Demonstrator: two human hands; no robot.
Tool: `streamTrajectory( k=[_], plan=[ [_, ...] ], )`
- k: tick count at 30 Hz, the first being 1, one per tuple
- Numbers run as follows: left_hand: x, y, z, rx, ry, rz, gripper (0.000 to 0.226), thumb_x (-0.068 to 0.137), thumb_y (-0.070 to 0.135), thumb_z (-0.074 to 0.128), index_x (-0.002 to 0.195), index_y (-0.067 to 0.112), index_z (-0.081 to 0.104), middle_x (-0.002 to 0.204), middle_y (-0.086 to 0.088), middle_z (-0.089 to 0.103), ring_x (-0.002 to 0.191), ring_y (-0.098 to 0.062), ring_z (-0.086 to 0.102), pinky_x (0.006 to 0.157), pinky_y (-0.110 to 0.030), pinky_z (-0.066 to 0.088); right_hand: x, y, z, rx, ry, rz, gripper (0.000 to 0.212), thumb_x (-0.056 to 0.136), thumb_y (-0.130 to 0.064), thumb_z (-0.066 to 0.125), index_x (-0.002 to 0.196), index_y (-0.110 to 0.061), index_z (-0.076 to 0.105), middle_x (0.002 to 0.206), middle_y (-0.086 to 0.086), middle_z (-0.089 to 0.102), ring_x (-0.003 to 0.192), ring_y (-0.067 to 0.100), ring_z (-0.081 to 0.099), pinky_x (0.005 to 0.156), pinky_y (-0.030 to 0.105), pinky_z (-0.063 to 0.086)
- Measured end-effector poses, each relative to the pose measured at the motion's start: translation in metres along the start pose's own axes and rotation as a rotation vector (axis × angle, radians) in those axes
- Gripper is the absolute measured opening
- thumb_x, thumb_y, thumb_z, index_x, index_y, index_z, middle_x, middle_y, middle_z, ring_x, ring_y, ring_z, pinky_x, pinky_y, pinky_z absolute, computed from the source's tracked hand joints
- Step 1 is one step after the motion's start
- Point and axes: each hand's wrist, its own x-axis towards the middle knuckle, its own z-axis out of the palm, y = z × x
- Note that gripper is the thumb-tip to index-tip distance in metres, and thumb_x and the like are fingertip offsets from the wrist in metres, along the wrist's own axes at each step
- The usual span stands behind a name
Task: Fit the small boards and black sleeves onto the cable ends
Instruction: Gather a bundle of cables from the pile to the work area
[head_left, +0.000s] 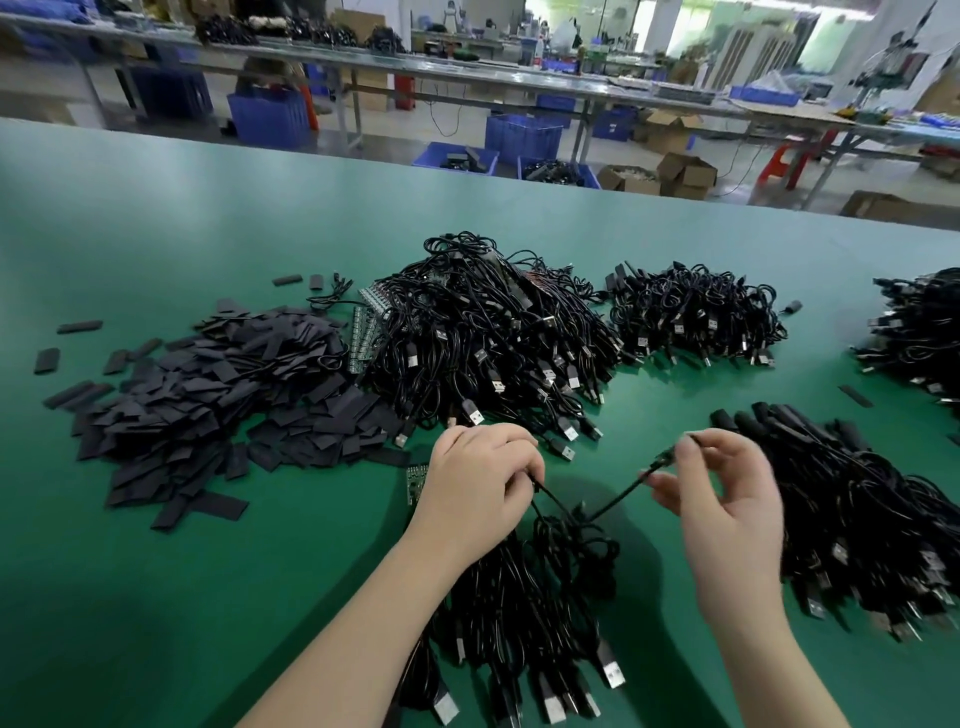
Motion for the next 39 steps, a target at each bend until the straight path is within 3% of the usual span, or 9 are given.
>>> streamTrajectory(
  k=[5, 11, 15, 18, 24, 29, 32, 36, 39],
  plan=[
    [-0.001, 0.003, -0.001, -0.021, -0.001, -0.01, 0.021, 0.08, 0.01, 0.058, 0.076, 0.029, 0.065, 0.1, 0.019, 0.063, 0.1, -0.003, 0.056, 0.099, -0.03, 0.028, 0.001, -0.003, 0.012, -0.051, -0.337, 0.074, 0.026, 0.091, -0.02, 0.069, 0.096, -0.044, 0.061, 0.104, -0.002, 0.073, 0.08, 0.023, 0.075, 0.076, 0.034, 0.06],
    [-0.001, 0.003, -0.003, -0.03, 0.028, -0.034, 0.019, 0.083, 0.012, 0.058, 0.08, 0.029, 0.065, 0.105, 0.019, 0.063, 0.108, -0.002, 0.055, 0.104, -0.041, 0.033, 0.005, 0.003, 0.021, -0.176, -0.579, 0.306, 0.09, 0.079, -0.026, 0.082, 0.148, -0.05, 0.027, 0.122, -0.018, 0.059, 0.09, 0.007, 0.073, 0.077, 0.022, 0.054],
    [-0.001, 0.005, -0.005, -0.054, 0.152, -0.053, 0.017, 0.081, 0.013, 0.055, 0.08, 0.027, 0.065, 0.108, 0.017, 0.064, 0.105, -0.007, 0.057, 0.097, -0.034, 0.037, 0.002, 0.007, 0.024, -0.276, -0.657, 0.267, 0.06, 0.09, -0.028, 0.071, 0.143, -0.033, 0.043, 0.082, -0.006, 0.075, 0.073, 0.006, 0.065, 0.076, 0.02, 0.045],
    [0.0, 0.005, -0.006, -0.07, 0.254, -0.056, 0.018, 0.081, 0.012, 0.053, 0.08, 0.025, 0.065, 0.11, 0.014, 0.064, 0.104, -0.009, 0.058, 0.09, -0.028, 0.032, 0.002, 0.007, 0.024, -0.395, -0.488, 0.054, 0.016, 0.095, -0.023, 0.065, 0.109, -0.029, 0.07, 0.067, 0.001, 0.07, 0.057, 0.017, 0.058, 0.057, 0.021, 0.044],
    [0.0, 0.004, -0.003, -0.018, 0.253, -0.031, 0.017, 0.083, 0.012, 0.056, 0.077, 0.024, 0.067, 0.111, 0.011, 0.064, 0.104, -0.015, 0.059, 0.091, -0.031, 0.033, 0.01, 0.005, 0.019, -0.988, -0.143, -0.529, 0.002, 0.091, -0.007, 0.068, 0.09, -0.006, 0.069, 0.052, 0.005, 0.056, 0.038, 0.034, 0.046, 0.044, 0.027, 0.025],
    [0.002, -0.001, -0.005, 0.02, 0.133, -0.059, 0.023, 0.085, 0.007, 0.057, 0.079, 0.026, 0.068, 0.116, 0.008, 0.062, 0.102, -0.015, 0.059, 0.094, -0.032, 0.033, 0.017, 0.016, 0.009, -1.168, -0.247, -0.267, 0.018, 0.104, -0.023, 0.045, 0.108, -0.015, 0.06, 0.08, 0.003, 0.056, 0.056, 0.033, 0.054, 0.05, 0.032, 0.037],
    [0.004, -0.004, -0.009, 0.057, -0.055, -0.042, 0.031, 0.088, 0.009, 0.053, 0.083, 0.033, 0.072, 0.13, 0.009, 0.057, 0.107, -0.01, 0.054, 0.104, -0.039, 0.032, 0.022, 0.013, 0.003, -0.974, -0.211, -0.101, 0.032, 0.105, -0.036, 0.037, 0.111, -0.018, 0.062, 0.094, -0.001, 0.054, 0.071, 0.026, 0.056, 0.061, 0.035, 0.042],
    [0.004, 0.001, -0.009, 0.019, -0.368, -0.062, 0.036, 0.087, 0.028, 0.035, 0.089, 0.04, 0.069, 0.145, 0.013, 0.045, 0.098, -0.005, 0.057, 0.097, -0.033, 0.042, 0.03, 0.0, -0.001, -0.717, -0.117, -0.098, 0.027, 0.104, -0.032, 0.043, 0.106, -0.02, 0.068, 0.075, -0.011, 0.056, 0.063, 0.011, 0.051, 0.057, 0.03, 0.035],
    [0.007, 0.007, 0.0, -0.034, -0.509, -0.077, 0.034, 0.094, 0.025, 0.034, 0.1, 0.036, 0.065, 0.153, 0.011, 0.033, 0.121, -0.006, 0.05, 0.093, -0.029, 0.045, 0.03, -0.017, 0.005, -0.61, -0.07, -0.204, 0.022, 0.103, -0.032, 0.047, 0.101, -0.023, 0.067, 0.076, -0.008, 0.061, 0.065, 0.01, 0.056, 0.057, 0.028, 0.038]
  ],
)
